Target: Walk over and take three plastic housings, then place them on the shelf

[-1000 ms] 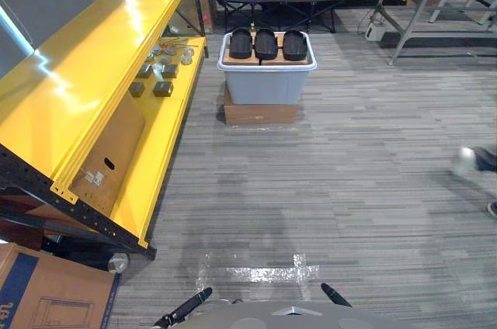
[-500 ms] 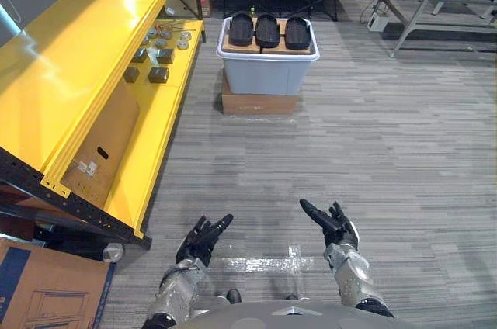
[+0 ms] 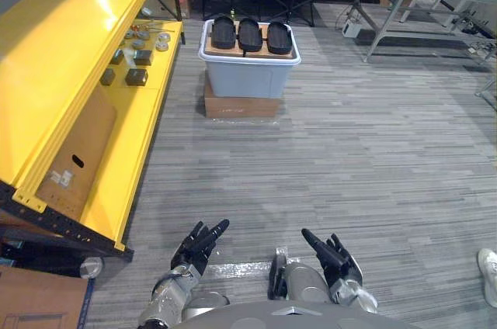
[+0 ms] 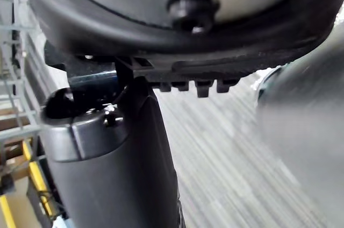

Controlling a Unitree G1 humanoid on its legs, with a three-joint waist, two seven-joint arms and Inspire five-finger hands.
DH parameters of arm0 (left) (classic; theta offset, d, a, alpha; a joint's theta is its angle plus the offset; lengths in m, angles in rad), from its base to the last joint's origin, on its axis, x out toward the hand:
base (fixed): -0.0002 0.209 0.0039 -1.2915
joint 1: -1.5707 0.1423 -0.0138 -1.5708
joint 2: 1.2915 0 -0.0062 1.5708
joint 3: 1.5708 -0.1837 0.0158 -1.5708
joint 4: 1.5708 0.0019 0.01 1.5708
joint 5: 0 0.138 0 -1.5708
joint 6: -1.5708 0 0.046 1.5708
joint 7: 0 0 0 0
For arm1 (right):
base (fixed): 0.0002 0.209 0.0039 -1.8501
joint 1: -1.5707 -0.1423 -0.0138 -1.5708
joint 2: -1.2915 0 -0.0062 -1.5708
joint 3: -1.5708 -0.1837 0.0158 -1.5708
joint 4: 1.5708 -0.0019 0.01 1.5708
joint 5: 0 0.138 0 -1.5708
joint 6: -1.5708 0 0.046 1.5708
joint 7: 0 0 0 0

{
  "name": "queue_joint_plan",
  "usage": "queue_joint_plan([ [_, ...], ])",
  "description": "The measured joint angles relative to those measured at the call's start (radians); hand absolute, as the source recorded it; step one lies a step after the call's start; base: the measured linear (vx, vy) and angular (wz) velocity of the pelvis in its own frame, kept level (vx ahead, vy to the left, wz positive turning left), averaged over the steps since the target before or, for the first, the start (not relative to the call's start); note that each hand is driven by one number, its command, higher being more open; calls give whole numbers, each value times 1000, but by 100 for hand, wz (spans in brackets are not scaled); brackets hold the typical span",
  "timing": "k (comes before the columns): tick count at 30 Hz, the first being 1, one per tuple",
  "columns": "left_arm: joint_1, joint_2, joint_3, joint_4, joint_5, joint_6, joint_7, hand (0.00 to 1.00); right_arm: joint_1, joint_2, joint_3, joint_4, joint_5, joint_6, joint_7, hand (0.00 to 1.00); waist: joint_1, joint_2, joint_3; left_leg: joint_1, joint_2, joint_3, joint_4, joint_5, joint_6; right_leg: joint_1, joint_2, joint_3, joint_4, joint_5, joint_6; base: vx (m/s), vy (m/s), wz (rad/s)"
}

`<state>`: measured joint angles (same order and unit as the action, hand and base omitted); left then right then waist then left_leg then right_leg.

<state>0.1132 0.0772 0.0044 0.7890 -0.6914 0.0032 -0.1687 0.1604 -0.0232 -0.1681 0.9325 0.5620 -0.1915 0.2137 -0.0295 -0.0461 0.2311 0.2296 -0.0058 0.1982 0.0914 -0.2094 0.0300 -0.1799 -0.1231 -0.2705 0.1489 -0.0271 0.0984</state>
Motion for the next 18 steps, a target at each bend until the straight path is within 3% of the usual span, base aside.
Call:
queue_joint_plan([
  [2, -1, 7, 0, 1, 19, 2, -4, 100, 13, 0, -15, 6, -2, 1, 18, 100, -2, -16, 0, 15, 1, 6, 53, -69, -37, -13, -5, 1, -11, 25, -22, 370, -194, -8],
  [3, -1, 9, 0, 1, 27, 5, -3, 100, 25, -3, -18, 7, 1, 3, 50, 100, -3, -9, -4, 22, 19, 5, 98, -125, -60, -14, 4, 2, 17, 41, -71, 417, -226, -1],
  [4, -1, 8, 0, 2, 24, 7, 1, 100, 25, -9, -19, 8, 7, 11, 68, 100, -4, 6, -5, 20, 40, 5, 126, -155, -75, -23, 14, -5, 51, 57, -102, 438, -232, 3],
  [6, 6, 0, 3, 39, 0, 21, 21, 100, 31, -60, -8, 7, 11, 11, 88, 100, -10, 70, -55, 11, 132, 14, 227, -213, -140, -42, 69, -48, 153, 32, -145, 474, -204, -2],
  [7, -6, 3, 16, 73, -33, 21, 30, 100, 14, -68, -7, 20, 2, 10, 82, 100, -3, 84, -55, -91, 182, 1, 472, -195, -176, -38, 94, -54, 189, 8, -191, 664, -294, -17],
  [8, -13, -6, 33, 79, -54, 22, 38, 100, -3, -80, -3, 23, 1, 7, 86, 100, -1, 101, -48, -184, 234, -10, 682, -108, -198, -7, 120, -57, 171, -12, -205, 669, -302, -11],
  [9, -4, -21, 50, 72, -53, 10, 38, 100, -19, -84, 6, 24, 0, 6, 88, 100, 0, 122, -32, -300, 294, -26, 921, -63, -182, 56, 153, -57, 129, -24, -217, 577, -248, -4],
  [10, -13, -23, 64, 68, -58, 3, 37, 100, -24, -88, 5, 26, -3, 6, 88, 100, 4, 127, -22, -336, 305, -30, 995, -66, -178, 95, 163, -58, 110, -30, -225, 599, -219, -1],
  [11, -27, -23, 93, 70, -75, 3, 39, 100, -31, -86, 8, 33, -10, 6, 88, 100, 16, 109, -1, -382, 292, -34, 1039, -66, -178, 185, 167, -58, 71, -41, -234, 471, -169, -5],
  [12, -27, -21, 95, 66, -83, 1, 39, 100, -31, -83, 14, 34, -15, 5, 89, 100, 21, 101, 1, -402, 276, -33, 1019, -66, -178, 222, 166, -52, 45, -43, -234, 567, -206, -20],
  [13, -26, -24, 111, 50, -93, 0, 36, 100, -43, -78, 24, 33, -45, -2, 91, 100, 37, 88, 2, -435, 230, -19, 910, -66, -177, 287, 162, -36, -17, -44, -225, 524, -179, -40],
  [15, -24, -52, 150, 25, -89, 0, 34, 100, -79, -84, 34, 31, -49, -18, 87, 100, 61, 84, 7, -487, 149, -11, 570, -45, -151, 343, 159, 5, -87, -47, -201, 529, -119, -54],
  [17, -25, -81, 203, 14, -92, 3, 21, 100, -115, -85, 46, 23, -92, -34, 68, 100, 77, 86, 21, -509, 87, -48, 226, 70, -148, 380, 161, 40, -113, -67, -170, 381, 8, -47],
  [18, -25, -83, 208, 5, -92, 6, 18, 100, -115, -85, 50, 12, -100, -37, 59, 100, 83, 85, 30, -508, 76, -59, 155, 107, -155, 400, 161, 50, -121, -75, -160, 501, 88, -42],
])
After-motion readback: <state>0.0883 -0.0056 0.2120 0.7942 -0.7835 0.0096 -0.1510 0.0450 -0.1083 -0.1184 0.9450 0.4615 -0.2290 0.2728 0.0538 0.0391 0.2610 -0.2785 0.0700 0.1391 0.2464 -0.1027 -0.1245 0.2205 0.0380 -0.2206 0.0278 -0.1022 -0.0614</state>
